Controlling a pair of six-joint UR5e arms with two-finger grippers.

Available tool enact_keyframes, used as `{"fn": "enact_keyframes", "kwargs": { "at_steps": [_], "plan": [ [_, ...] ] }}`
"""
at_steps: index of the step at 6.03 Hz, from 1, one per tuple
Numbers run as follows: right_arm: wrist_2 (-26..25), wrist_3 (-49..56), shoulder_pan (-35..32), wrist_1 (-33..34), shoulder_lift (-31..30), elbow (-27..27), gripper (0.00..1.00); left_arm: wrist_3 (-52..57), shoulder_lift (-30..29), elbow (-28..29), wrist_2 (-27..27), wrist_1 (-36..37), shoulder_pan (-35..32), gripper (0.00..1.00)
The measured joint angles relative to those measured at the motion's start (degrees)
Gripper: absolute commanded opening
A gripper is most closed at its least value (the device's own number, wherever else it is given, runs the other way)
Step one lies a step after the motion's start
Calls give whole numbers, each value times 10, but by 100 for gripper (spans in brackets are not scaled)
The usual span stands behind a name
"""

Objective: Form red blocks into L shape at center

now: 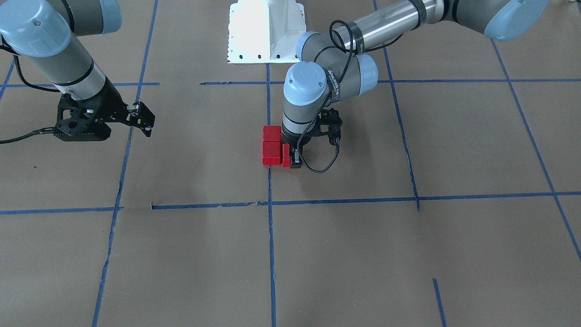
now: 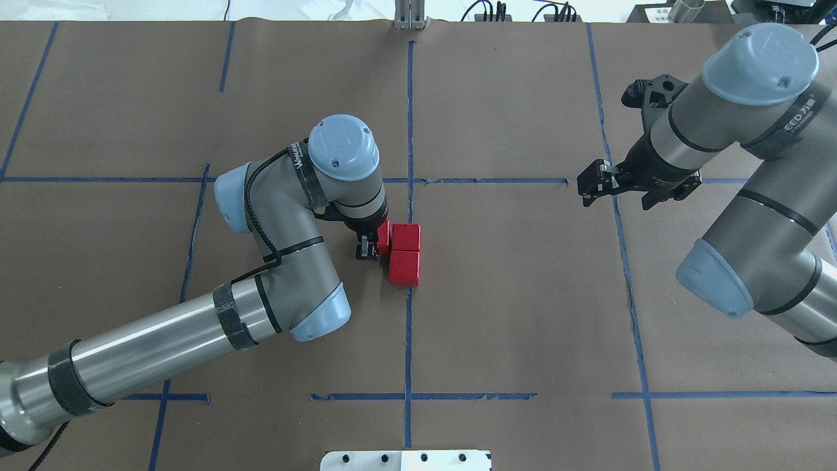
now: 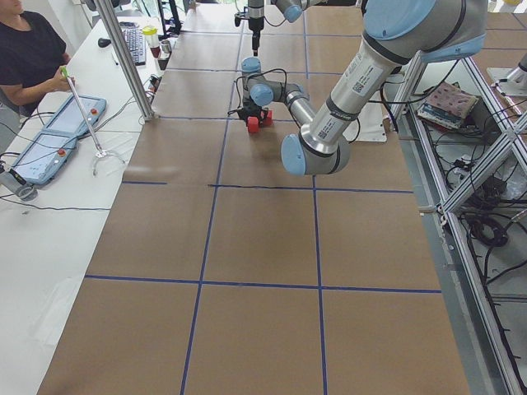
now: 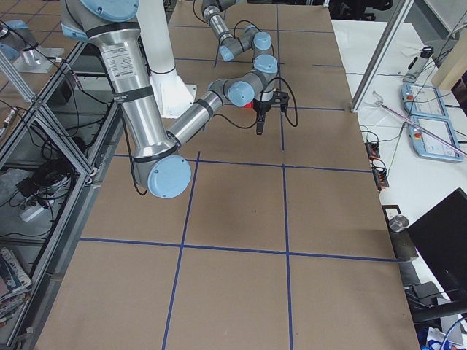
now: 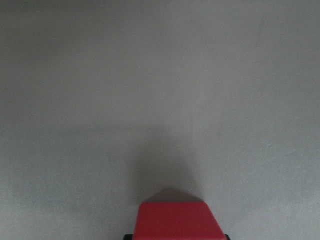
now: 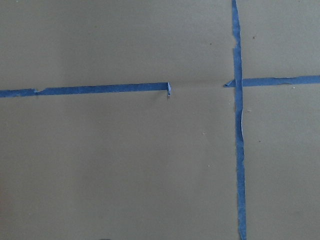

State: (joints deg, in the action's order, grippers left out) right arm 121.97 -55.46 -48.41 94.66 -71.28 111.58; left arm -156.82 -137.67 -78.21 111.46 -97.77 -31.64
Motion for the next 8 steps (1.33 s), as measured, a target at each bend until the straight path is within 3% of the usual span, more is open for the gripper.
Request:
{"fn": "enact_keyframes", "kwargs": {
  "at_steps": [3, 6, 8],
  "plan": [
    [-1, 0, 1, 0, 0, -1, 100, 4, -10, -20, 3, 30, 0, 100],
    [-1, 0, 1, 0, 1, 1, 100, 26, -7, -93, 3, 105, -26, 100],
    [1, 12, -18, 0, 1, 0, 100, 180, 27, -146, 28, 114, -65, 100]
  ]
}}
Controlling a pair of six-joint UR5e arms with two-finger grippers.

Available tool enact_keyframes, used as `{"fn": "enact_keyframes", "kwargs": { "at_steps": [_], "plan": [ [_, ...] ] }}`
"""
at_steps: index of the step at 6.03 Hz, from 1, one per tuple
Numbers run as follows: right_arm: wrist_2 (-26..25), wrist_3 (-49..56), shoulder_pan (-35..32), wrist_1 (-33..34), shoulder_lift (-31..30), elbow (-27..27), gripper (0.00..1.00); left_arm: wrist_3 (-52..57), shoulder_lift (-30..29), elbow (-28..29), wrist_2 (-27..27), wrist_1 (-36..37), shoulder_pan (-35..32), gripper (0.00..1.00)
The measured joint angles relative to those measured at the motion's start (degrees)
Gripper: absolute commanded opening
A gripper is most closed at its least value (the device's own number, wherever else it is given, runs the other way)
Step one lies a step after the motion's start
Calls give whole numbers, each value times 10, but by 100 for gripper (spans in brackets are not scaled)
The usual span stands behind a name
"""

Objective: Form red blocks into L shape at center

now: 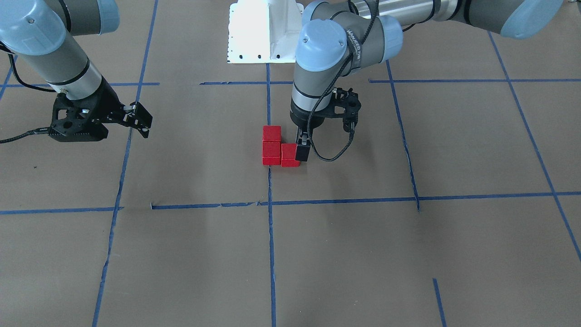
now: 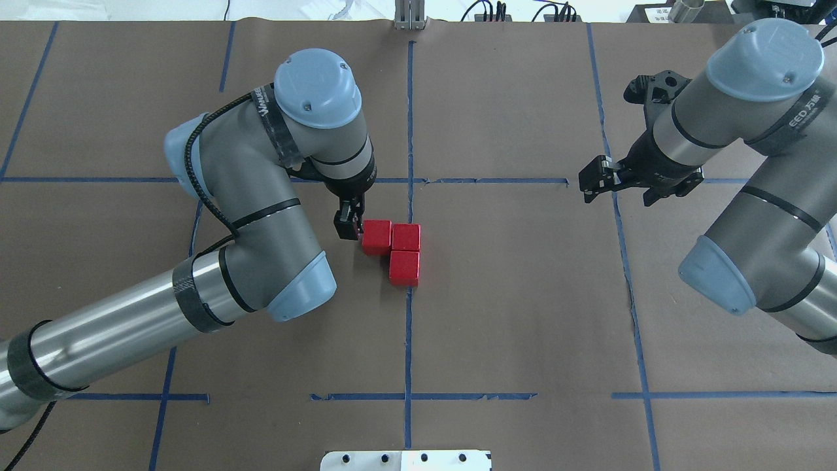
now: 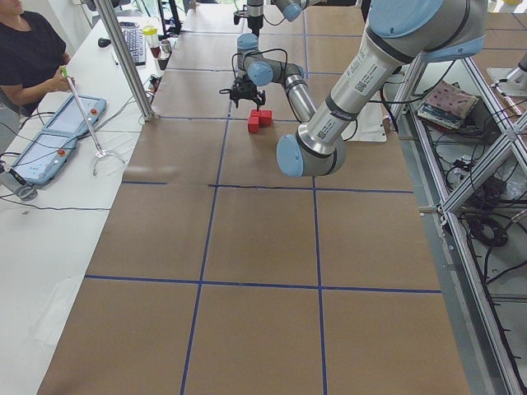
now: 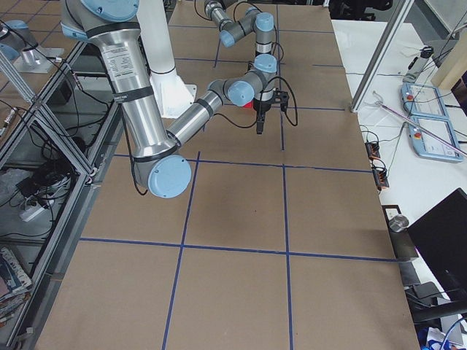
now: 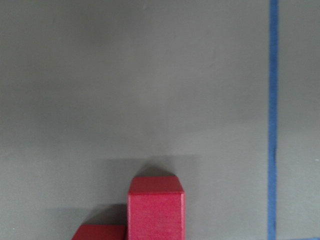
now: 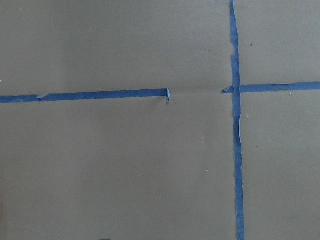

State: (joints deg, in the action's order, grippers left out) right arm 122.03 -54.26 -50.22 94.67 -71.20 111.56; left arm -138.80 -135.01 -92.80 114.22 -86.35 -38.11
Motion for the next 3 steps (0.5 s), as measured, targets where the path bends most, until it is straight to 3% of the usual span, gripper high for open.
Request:
{"fn": "enact_keyframes", "kwargs": {
  "at_steps": [3],
  "plan": [
    [50, 130, -99, 1, -33, -31, 100, 343, 112, -66, 66, -4, -94, 100]
  ]
}}
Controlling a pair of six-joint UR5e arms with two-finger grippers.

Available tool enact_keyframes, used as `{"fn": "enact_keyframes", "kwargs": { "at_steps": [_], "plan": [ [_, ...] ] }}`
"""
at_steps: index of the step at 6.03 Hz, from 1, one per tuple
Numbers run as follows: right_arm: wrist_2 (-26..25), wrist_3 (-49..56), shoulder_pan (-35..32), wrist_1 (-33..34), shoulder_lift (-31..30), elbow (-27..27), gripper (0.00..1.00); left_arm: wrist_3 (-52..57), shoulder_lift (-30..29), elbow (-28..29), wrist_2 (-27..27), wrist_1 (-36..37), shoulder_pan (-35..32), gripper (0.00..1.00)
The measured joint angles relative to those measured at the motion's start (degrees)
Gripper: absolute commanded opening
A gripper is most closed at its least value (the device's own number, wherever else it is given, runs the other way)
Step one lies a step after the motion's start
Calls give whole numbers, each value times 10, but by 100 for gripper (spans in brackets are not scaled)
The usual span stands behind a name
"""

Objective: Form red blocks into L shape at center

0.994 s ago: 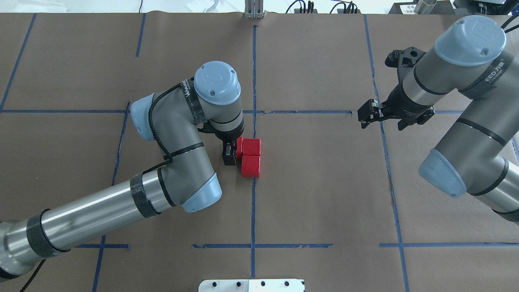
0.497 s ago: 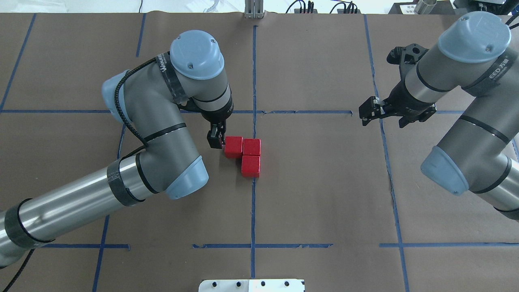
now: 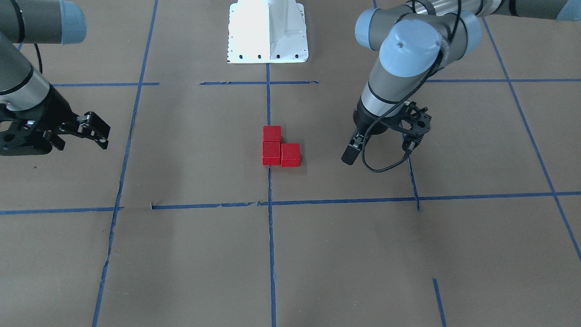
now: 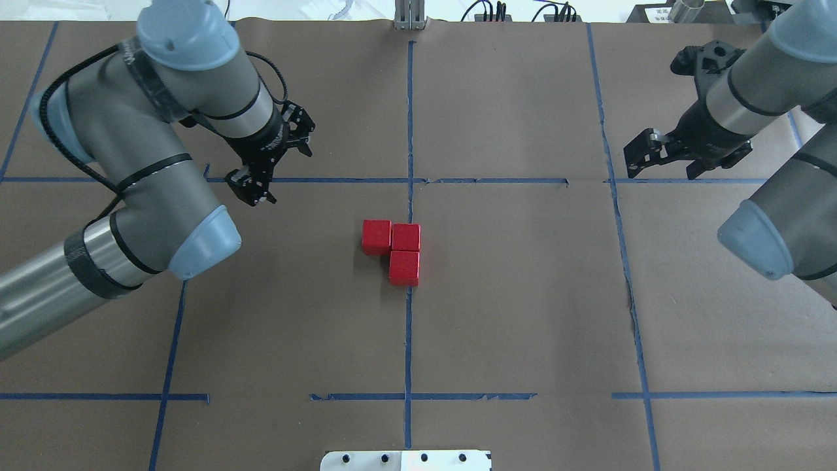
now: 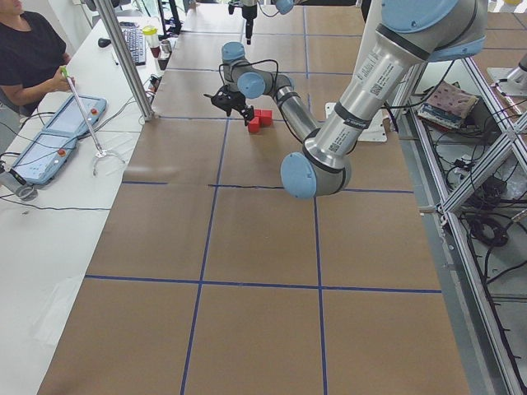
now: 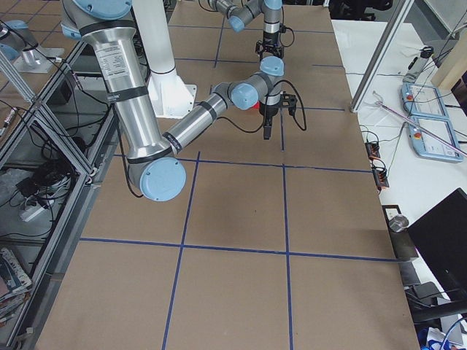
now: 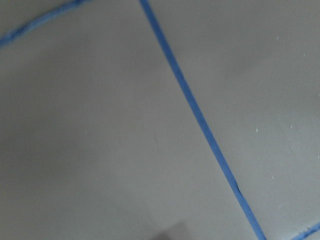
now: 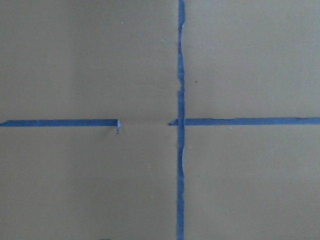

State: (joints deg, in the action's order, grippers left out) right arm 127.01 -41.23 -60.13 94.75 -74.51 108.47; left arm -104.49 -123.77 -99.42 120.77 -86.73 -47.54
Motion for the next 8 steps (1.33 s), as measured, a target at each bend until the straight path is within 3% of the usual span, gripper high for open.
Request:
{"fn": "enact_keyframes", "kwargs": {
  "at_steps": [2, 4, 5, 6, 8],
  "plan": [
    [50, 112, -90, 4, -16, -46, 100, 315, 85, -23, 12, 0, -71, 100],
    [86, 207, -168, 5, -22, -94, 100, 652, 163, -14, 20, 2, -191, 100],
    [94, 243, -206, 5, -33, -108, 100, 783, 196, -1, 50, 1, -254, 100],
    [100, 270, -240, 5, -52, -112, 100, 863, 225, 10, 86, -5, -314, 100],
    [100, 318, -264, 6, -79, -117, 100, 994, 264, 46, 104, -13, -389, 100]
  ]
}}
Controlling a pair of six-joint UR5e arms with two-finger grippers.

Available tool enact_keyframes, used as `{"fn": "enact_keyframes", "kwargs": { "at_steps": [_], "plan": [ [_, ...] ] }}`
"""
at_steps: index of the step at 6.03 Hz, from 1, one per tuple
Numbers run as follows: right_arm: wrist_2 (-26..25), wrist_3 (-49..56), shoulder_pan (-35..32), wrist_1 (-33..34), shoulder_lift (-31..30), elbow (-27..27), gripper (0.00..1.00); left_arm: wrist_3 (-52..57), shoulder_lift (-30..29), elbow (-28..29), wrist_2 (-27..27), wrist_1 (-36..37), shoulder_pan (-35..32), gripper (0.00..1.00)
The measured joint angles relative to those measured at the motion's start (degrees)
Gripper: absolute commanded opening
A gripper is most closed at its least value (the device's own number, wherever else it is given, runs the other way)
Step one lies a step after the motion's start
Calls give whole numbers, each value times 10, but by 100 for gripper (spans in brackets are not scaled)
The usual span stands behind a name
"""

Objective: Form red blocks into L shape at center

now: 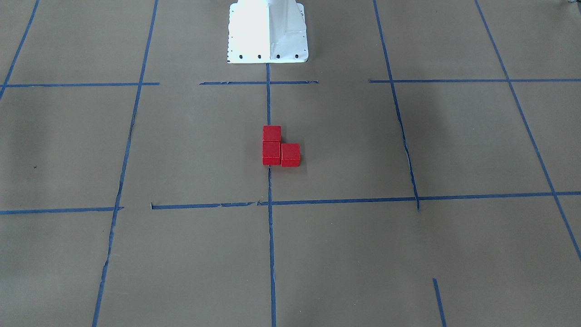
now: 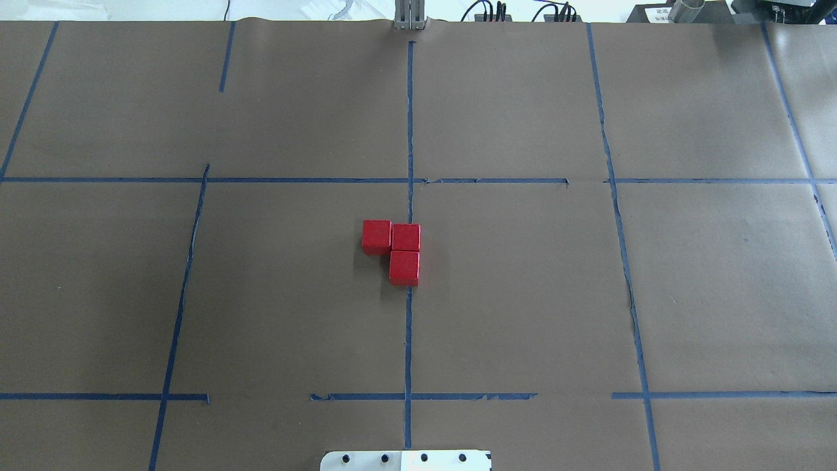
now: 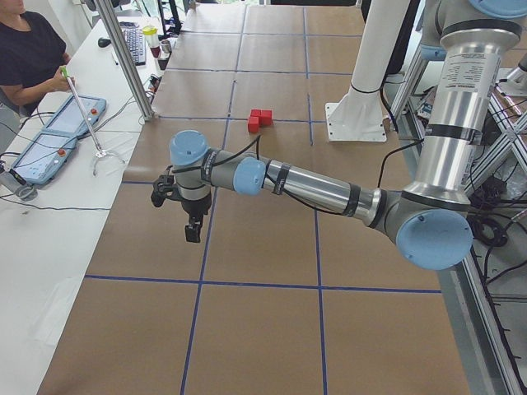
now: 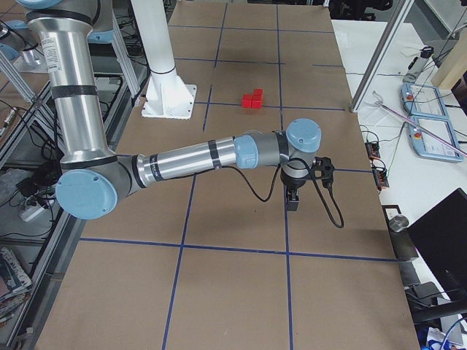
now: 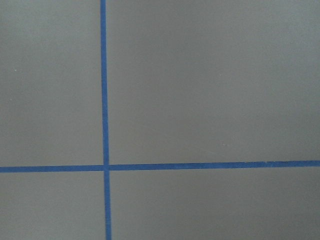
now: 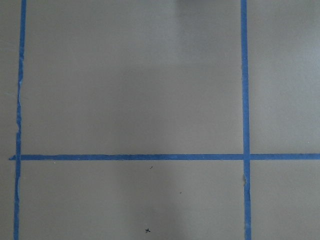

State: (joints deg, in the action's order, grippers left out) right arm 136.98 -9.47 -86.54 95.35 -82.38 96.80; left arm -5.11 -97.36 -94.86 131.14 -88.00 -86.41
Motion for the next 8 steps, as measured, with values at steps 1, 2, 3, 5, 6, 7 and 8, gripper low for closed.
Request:
{"fn": "enact_keyframes", "kwargs": {
  "at_steps": [1, 2, 3, 5, 6, 7, 8],
  "plan": [
    [-5, 11, 2, 0, -9, -3, 100, 29, 6, 20, 2, 1, -18, 100],
    [-16, 18, 9, 0, -25, -4, 100, 37, 16, 26, 10, 5, -25, 100],
    [-22, 25, 16, -3, -47, -5, 100, 39, 34, 23, 28, 5, -28, 100],
    [-19, 56, 15, -7, -89, -3, 100, 37, 87, -1, 48, -12, -26, 100],
    [-17, 66, 7, -8, -99, 1, 100, 36, 99, -12, 48, -6, -25, 100],
    [-17, 69, -3, -8, -110, 13, 100, 35, 105, -31, 47, 18, -22, 100],
    [-16, 70, -11, -7, -128, 35, 100, 35, 106, -51, 44, 46, -19, 100]
  ]
}}
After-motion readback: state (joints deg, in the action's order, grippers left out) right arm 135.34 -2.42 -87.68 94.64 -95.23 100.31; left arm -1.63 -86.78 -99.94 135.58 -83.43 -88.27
